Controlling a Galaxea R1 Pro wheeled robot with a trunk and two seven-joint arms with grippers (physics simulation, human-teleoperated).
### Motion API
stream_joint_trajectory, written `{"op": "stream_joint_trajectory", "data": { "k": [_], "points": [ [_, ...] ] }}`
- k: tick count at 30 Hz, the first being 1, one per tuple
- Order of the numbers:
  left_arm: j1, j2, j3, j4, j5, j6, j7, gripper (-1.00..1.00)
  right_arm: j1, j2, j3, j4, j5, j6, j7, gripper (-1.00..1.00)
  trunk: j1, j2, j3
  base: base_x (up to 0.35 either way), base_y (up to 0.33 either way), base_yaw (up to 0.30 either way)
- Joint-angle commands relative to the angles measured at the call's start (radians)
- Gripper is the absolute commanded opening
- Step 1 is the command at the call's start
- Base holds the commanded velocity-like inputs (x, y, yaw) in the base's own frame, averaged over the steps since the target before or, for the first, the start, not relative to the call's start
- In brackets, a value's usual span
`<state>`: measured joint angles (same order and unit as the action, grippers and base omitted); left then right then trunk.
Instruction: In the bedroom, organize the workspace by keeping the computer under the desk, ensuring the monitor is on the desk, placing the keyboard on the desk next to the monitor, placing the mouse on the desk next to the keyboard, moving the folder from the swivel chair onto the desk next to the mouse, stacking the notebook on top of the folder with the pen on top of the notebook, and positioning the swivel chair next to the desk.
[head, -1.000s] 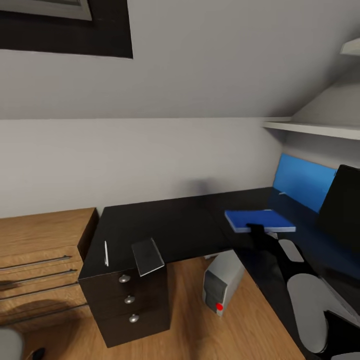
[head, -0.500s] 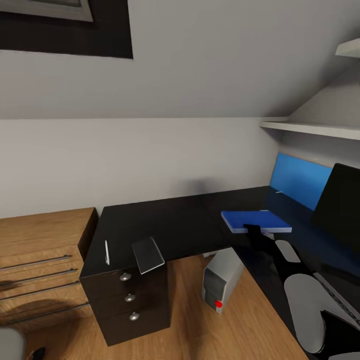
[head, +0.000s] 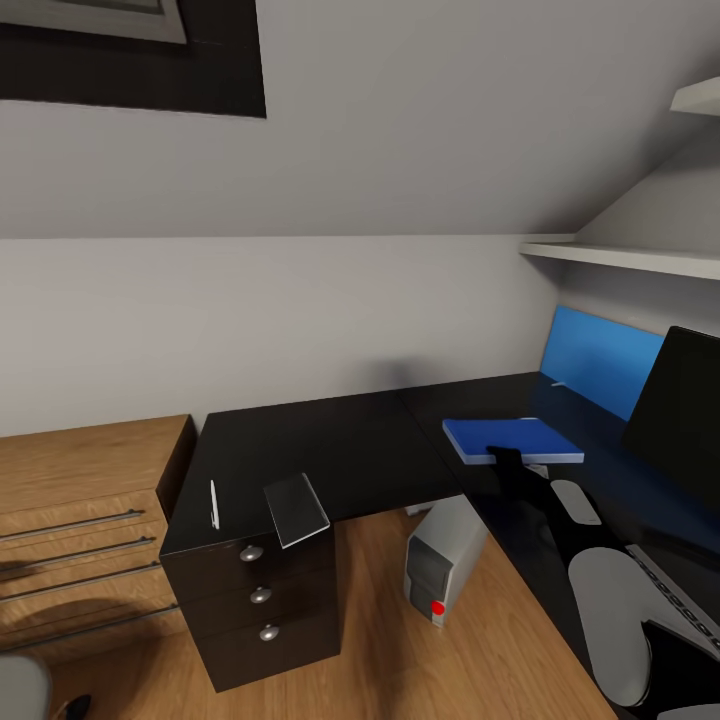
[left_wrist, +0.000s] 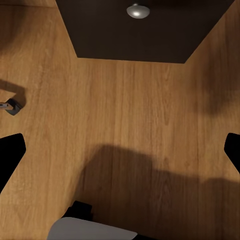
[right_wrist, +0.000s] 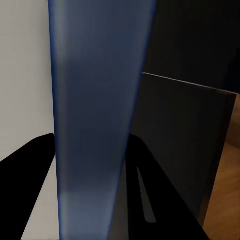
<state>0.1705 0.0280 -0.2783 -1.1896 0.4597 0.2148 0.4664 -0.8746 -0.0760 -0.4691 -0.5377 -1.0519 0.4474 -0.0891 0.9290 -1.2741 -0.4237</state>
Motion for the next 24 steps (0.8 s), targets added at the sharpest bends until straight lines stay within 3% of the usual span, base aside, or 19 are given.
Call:
{"op": "stream_joint_trajectory", "data": {
  "k": [1,24],
  "points": [
    [0.0,0.001,-0.003,-0.002,0.007,0.003,0.008,1.0,0.0,0.001,-0.003,-0.002,-0.011,0.005,-0.009,-1.0,0.0,-0.001,-0.001,0.0,0.0,0.0],
    [0.0,0.001,-0.004,-0.002,0.005,0.003,0.008,1.0,-0.001,-0.002,-0.001,-0.003,-0.002,0.001,-0.006,-1.0,0.0,-0.001,-0.001,-0.016,0.0,0.0]
  ]
}}
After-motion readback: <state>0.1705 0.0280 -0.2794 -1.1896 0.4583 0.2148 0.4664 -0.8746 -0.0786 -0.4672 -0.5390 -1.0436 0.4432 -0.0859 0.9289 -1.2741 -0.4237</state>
